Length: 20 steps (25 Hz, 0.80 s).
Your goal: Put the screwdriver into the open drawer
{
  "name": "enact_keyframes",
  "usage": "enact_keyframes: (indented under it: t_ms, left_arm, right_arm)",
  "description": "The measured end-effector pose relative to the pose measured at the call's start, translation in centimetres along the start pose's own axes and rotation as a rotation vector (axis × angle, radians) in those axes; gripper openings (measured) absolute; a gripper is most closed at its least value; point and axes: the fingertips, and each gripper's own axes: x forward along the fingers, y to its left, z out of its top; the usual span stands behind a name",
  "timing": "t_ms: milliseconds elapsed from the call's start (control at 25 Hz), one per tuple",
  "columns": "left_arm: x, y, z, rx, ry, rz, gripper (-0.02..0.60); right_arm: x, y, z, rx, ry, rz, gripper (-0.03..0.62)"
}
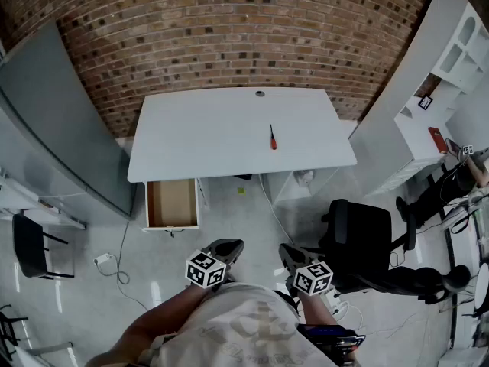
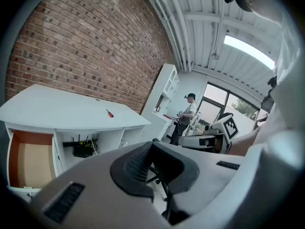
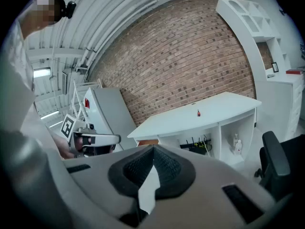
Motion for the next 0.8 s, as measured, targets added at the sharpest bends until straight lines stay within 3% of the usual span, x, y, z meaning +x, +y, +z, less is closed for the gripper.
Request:
enact_keyframes:
  t_ms: [520,800]
  left_arm:
    - [-0.4,-1.0,-0.6,0.002,-0.011,0.019,0.02]
    - [-0.4,-0.7,-0.9,0.005,0.0,0.018,0.02]
  right_arm:
    - [-0.1,0.5,-1.0,-0.019,0.036,0.034,0.021]
    - [-0.3,0.2,-1.6,0.03,0.027,0.022,0.023]
